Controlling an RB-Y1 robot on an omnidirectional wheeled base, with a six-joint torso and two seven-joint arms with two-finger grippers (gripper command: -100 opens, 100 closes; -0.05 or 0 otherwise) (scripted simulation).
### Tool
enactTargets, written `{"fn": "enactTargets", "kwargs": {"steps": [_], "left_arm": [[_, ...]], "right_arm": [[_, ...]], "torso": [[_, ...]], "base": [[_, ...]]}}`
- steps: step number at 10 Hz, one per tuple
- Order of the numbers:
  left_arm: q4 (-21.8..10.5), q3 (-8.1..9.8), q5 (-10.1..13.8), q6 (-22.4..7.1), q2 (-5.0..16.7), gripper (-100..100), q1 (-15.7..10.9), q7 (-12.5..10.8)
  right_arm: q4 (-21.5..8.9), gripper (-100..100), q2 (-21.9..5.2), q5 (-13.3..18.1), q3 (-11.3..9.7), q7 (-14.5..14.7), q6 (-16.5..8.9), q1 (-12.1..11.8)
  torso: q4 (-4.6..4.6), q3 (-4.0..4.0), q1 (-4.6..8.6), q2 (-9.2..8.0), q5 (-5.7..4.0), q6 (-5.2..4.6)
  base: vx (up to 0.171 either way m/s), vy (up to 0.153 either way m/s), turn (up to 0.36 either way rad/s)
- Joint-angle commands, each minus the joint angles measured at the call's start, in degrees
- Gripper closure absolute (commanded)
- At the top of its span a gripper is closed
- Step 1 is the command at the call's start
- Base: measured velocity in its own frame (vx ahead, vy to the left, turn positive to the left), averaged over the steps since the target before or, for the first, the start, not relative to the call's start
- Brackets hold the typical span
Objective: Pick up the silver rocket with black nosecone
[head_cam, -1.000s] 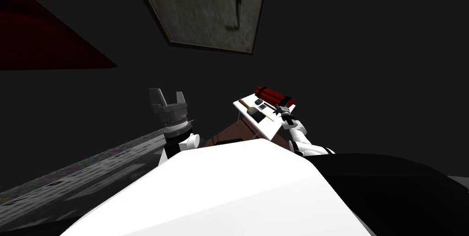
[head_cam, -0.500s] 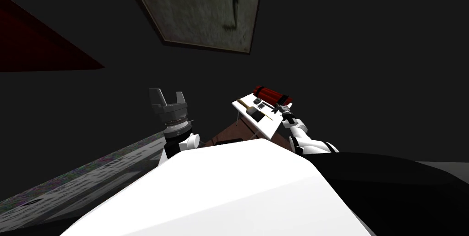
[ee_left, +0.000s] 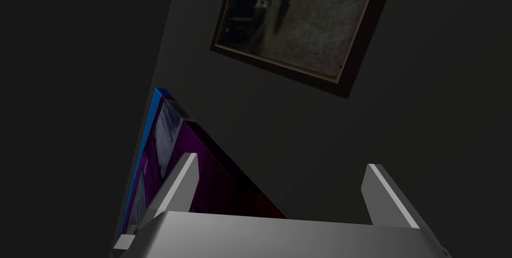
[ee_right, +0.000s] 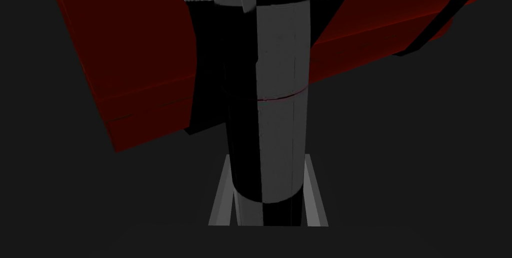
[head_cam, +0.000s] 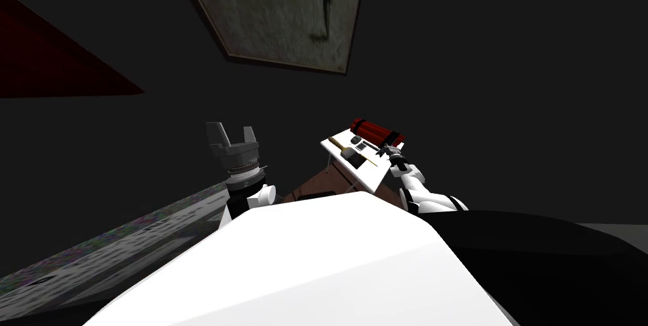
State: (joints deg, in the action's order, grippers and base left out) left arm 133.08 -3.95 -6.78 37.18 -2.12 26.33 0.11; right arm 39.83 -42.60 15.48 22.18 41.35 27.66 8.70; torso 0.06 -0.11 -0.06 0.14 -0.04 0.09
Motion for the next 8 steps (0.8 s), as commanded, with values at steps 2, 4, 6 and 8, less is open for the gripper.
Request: {"fn": "enactTargets", "kwargs": {"steps": [2, 4, 6, 8], "left_arm": [[0.0, 0.0, 0.0, 0.0, 0.0, 0, 0.0, 0.0], [0.0, 0.0, 0.0, 0.0, 0.0, 0, 0.0, 0.0], [0.0, 0.0, 0.0, 0.0, 0.0, 0, 0.0, 0.0], [0.0, 0.0, 0.0, 0.0, 0.0, 0, 0.0, 0.0]], "right_arm": [[0.0, 0, 0.0, 0.0, 0.0, 0.0, 0.0, 0.0], [3.6, 100, 2.2, 1.0, 1.7, -0.3, -2.0, -2.4], [8.1, 100, 4.4, 2.2, 3.5, -0.8, -4.0, -5.1], [12.6, 100, 6.6, 3.3, 5.3, -1.2, -6.0, -7.9]], "torso": [[0.0, 0.0, -0.01, 0.0, 0.01, 0.0], [0.08, -0.06, 0.07, 0.03, -0.19, 0.24], [0.26, -0.21, 0.21, 0.16, -0.55, 0.41], [0.47, -0.38, 0.23, 0.29, -0.9, 0.49]], "base": [[0.0, 0.0, 0.0], [-0.022, -0.049, 0.166], [-0.028, -0.061, 0.165], [-0.028, -0.051, 0.149]]}}
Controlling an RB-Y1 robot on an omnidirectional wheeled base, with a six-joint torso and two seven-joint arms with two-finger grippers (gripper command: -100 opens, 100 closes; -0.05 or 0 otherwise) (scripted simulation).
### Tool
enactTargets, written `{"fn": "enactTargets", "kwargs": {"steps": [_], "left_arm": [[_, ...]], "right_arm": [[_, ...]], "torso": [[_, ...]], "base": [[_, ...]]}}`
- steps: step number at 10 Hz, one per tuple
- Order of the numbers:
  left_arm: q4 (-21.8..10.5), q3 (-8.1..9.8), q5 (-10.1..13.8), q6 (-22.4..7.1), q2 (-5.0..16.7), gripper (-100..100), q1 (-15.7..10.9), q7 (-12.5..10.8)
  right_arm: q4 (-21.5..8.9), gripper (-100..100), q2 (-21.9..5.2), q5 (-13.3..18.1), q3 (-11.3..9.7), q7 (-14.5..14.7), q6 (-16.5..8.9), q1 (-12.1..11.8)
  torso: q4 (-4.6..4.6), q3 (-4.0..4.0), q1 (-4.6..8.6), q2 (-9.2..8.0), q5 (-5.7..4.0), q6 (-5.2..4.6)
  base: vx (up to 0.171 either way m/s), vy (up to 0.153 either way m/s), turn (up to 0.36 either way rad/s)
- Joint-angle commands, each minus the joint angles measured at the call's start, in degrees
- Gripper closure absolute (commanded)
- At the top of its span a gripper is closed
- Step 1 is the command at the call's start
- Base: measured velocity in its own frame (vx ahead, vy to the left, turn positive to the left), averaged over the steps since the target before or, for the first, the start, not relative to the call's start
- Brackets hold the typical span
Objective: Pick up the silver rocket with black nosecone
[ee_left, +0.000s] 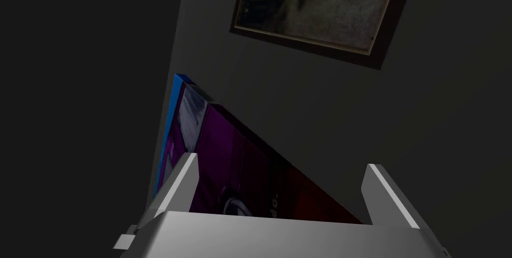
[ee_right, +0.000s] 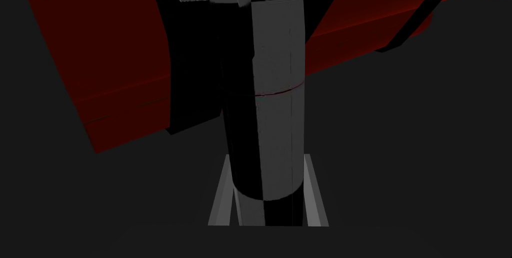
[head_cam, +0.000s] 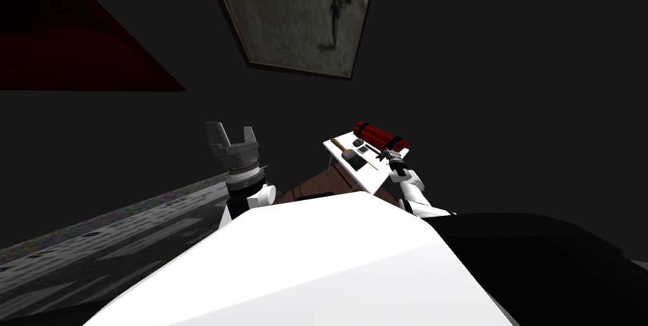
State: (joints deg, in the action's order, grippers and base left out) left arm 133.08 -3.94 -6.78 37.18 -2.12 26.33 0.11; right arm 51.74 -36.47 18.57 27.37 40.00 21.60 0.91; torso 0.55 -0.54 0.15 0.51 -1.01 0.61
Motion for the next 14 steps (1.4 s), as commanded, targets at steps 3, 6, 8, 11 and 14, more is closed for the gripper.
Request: {"fn": "enactTargets", "kwargs": {"steps": [3, 6, 8, 11, 14], "left_arm": [[0.0, 0.0, 0.0, 0.0, 0.0, 0, 0.0, 0.0], [0.0, 0.0, 0.0, 0.0, 0.0, 0, 0.0, 0.0], [0.0, 0.0, 0.0, 0.0, 0.0, 0, 0.0, 0.0], [0.0, 0.0, 0.0, 0.0, 0.0, 0, 0.0, 0.0], [0.0, 0.0, 0.0, 0.0, 0.0, 0, 0.0, 0.0]], "right_arm": [[7.5, 100, 5.0, 2.5, 3.8, -0.8, -4.0, -5.5], [11.7, 100, 7.2, 3.6, 5.6, -1.3, -6.0, -8.3], [12.9, 100, 7.2, 3.6, 5.6, -1.3, -6.0, -8.3], [17.2, 100, 9.4, 4.8, 7.5, -1.7, -8.0, -11.0], [22.8, 100, 11.6, 5.9, 9.3, -2.2, -10.0, -13.7]], "torso": [[0.13, -0.1, 0.03, 0.08, -0.25, 0.04], [0.27, -0.24, 0.19, 0.22, -0.52, -0.03], [0.4, -0.35, 0.44, 0.31, -0.79, -0.01], [0.42, -0.39, 0.51, 0.38, -0.82, 0.01], [0.39, -0.35, 0.48, 0.31, -0.82, -0.01]], "base": [[-0.035, -0.045, 0.159], [-0.023, -0.033, 0.11], [-0.019, -0.029, 0.047], [-0.014, -0.027, 0.1], [-0.026, -0.027, 0.097]]}}
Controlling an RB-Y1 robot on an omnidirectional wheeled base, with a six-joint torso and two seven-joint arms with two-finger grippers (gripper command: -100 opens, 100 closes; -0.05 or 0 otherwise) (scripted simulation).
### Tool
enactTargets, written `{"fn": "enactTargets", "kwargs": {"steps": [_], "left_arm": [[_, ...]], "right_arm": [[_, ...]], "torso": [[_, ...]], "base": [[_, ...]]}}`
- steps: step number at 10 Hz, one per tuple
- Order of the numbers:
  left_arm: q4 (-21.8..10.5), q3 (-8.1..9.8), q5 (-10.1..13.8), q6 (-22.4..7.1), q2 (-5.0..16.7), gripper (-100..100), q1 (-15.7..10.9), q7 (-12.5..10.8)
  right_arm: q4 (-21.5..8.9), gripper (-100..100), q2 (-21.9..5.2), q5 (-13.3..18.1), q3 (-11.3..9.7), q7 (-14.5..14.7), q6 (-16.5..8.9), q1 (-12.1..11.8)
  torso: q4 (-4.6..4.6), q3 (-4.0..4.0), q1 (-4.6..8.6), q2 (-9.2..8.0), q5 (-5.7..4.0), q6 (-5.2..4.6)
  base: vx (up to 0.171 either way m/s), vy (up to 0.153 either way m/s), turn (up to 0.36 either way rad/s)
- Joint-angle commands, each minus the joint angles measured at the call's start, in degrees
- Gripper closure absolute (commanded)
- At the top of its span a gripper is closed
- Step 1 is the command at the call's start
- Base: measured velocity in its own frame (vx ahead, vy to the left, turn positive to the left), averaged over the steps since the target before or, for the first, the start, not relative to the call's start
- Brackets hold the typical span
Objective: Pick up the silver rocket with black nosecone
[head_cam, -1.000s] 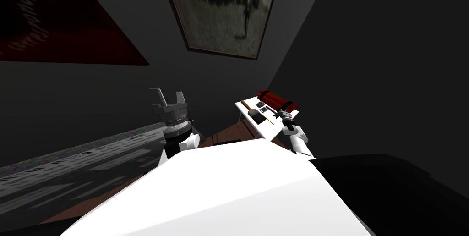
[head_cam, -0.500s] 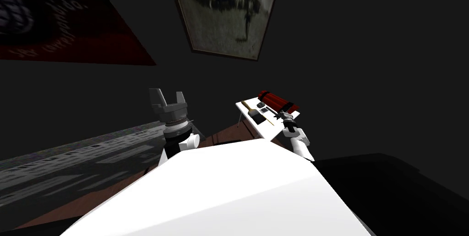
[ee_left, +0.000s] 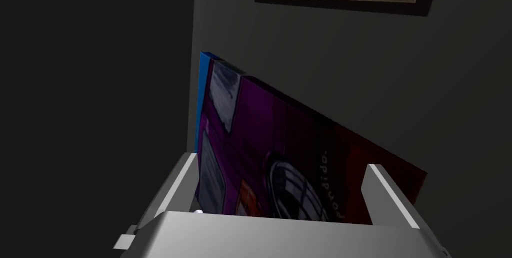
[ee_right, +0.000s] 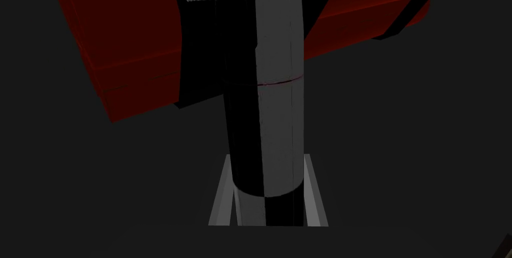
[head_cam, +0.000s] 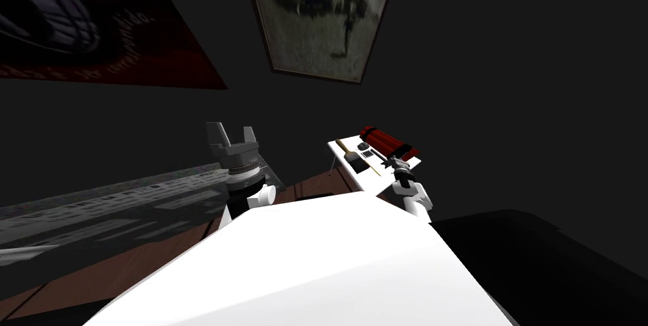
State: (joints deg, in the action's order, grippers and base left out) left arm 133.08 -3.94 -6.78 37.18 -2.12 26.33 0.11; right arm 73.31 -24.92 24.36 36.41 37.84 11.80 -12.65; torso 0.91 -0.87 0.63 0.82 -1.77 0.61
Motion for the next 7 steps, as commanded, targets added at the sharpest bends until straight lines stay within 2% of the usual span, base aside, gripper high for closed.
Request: {"fn": "enactTargets", "kwargs": {"steps": [1, 2, 3, 4, 5, 6, 7], "left_arm": [[0.0, 0.0, 0.0, 0.0, 0.0, 0, 0.0, 0.0], [0.0, 0.0, 0.0, 0.0, 0.0, 0, 0.0, 0.0], [0.0, 0.0, 0.0, 0.0, 0.0, 0, 0.0, 0.0], [0.0, 0.0, 0.0, 0.0, 0.0, 0, 0.0, 0.0], [0.0, 0.0, 0.0, 0.0, 0.0, 0, 0.0, 0.0], [0.0, 0.0, 0.0, 0.0, 0.0, 0, 0.0, 0.0], [0.0, 0.0, 0.0, 0.0, 0.0, 0, 0.0, 0.0]], "right_arm": [[2.9, 100, 2.3, 1.3, 2.1, -0.5, -2.2, -2.9], [5.4, 100, 2.3, 1.3, 2.1, -0.5, -2.2, -2.9], [5.9, 100, 2.3, 1.3, 2.1, -0.5, -2.2, -2.9], [8.2, 100, 4.5, 2.4, 3.9, -1.0, -4.2, -5.6], [10.4, 100, 4.5, 2.4, 3.9, -1.0, -4.2, -5.6], [9.6, 100, 4.3, 2.2, 3.4, -1.1, -4.6, -5.4], [9.8, 0, 4.3, 2.3, 3.5, -1.1, -4.6, -5.4]], "torso": [[0.0, 0.0, 0.0, 0.0, 0.0, 0.0], [0.01, 0.02, 0.02, -0.06, -0.04, 0.01], [-0.01, 0.03, 0.04, -0.05, 0.02, -0.06], [-0.01, 0.0, -0.03, 0.01, 0.04, -0.04], [0.0, 0.01, -0.01, -0.02, 0.0, 0.03], [-0.01, 0.01, -0.01, 0.0, 0.04, -0.02], [0.02, -0.04, -0.07, 0.06, 0.03, -0.01]], "base": [[-0.045, -0.037, 0.213], [-0.036, -0.04, 0.106], [-0.011, -0.026, -0.024], [-0.026, -0.035, 0.234], [-0.029, -0.038, 0.109], [-0.01, -0.016, -0.001], [0.0, 0.0, 0.0]]}}
